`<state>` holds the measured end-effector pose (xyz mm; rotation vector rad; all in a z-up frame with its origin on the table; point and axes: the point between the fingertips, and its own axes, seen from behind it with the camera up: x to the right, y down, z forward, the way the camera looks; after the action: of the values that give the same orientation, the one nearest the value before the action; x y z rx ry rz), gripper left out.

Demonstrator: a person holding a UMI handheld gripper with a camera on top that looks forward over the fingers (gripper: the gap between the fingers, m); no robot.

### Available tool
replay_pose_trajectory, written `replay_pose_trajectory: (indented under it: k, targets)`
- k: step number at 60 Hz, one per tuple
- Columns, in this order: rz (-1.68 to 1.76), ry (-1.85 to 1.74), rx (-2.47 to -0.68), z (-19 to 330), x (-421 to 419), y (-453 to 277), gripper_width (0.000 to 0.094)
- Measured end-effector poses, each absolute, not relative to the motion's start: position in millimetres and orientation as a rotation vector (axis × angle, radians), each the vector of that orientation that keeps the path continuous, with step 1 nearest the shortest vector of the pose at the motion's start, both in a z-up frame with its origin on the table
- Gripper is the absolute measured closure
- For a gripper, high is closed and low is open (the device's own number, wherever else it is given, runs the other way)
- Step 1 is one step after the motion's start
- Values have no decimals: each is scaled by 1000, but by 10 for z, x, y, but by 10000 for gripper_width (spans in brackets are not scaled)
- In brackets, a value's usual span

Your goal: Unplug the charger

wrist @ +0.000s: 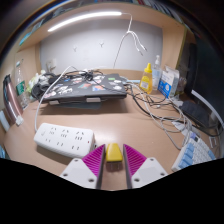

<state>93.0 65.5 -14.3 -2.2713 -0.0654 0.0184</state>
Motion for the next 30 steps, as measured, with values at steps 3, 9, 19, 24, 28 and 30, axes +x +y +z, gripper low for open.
replay_pose_trajectory:
  k: [3, 9, 19, 24, 28, 30]
  targets:
    - [20, -57, -2252, -126, 935, 714, 363]
    - [-9, -63, -2222, -77, 1009, 719, 144]
    - [79, -64, -2128, 278, 986, 552, 57]
    - [100, -27, -2108, 471, 1068, 343, 52]
    - [82, -25, -2091, 606, 1129, 144, 59]
    - [75, -27, -2077, 678, 1160, 47, 57]
